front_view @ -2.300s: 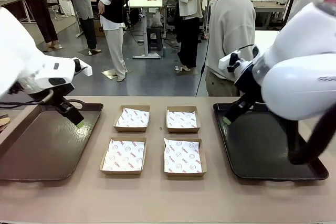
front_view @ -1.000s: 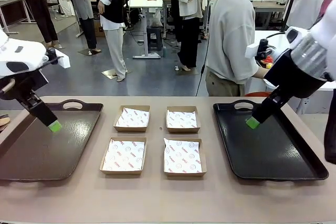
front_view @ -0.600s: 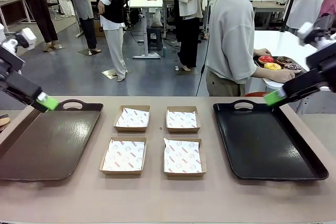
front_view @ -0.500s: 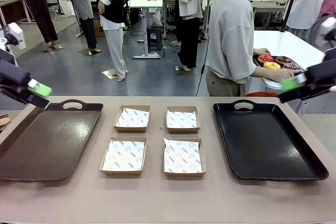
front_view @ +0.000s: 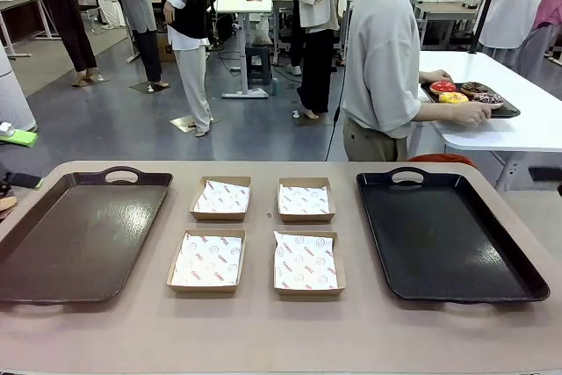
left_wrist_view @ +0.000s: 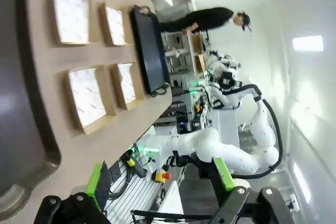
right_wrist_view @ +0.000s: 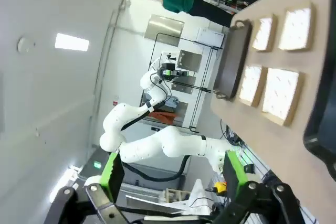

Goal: Individually package the donuts and arrange them on the tray.
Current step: Pick up one Paper togo box.

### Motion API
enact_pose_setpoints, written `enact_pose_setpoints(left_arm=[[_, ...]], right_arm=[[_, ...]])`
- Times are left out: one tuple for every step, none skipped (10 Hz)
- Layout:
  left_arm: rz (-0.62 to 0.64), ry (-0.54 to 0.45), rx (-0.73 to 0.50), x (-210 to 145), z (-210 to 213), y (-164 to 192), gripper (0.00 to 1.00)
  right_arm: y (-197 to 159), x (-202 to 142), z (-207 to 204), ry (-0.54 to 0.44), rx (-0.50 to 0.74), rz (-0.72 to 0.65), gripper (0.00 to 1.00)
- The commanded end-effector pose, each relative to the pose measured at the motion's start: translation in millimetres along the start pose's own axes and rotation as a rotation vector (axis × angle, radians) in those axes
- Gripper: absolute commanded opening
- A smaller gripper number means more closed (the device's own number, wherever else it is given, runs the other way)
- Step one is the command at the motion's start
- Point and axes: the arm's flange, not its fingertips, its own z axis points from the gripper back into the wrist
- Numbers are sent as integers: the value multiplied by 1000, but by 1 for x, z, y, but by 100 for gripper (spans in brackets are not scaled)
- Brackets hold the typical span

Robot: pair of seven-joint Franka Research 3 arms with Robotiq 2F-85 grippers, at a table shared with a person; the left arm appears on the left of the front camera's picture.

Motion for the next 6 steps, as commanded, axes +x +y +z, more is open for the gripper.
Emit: enact_pose_setpoints(left_arm=[[41, -25, 27, -1, 11, 11, 100], [77, -52, 39, -7, 23, 23, 100], [101, -64, 47, -12, 30, 32, 100], [119, -68, 60, -17, 35, 39, 100], [129, -77, 69, -19, 39, 43, 100], [128, -84, 80, -21, 42, 42, 100]], right_arm=[[-27, 15, 13, 39, -89, -30, 100], [-41, 12, 20, 61, -113, -32, 100], [-48, 10, 23, 79, -141, -50, 100], [-51, 8, 24, 84, -161, -58, 100], [-52, 6, 24, 92, -178, -57, 100], [-52, 4, 23, 96, -195, -58, 100]])
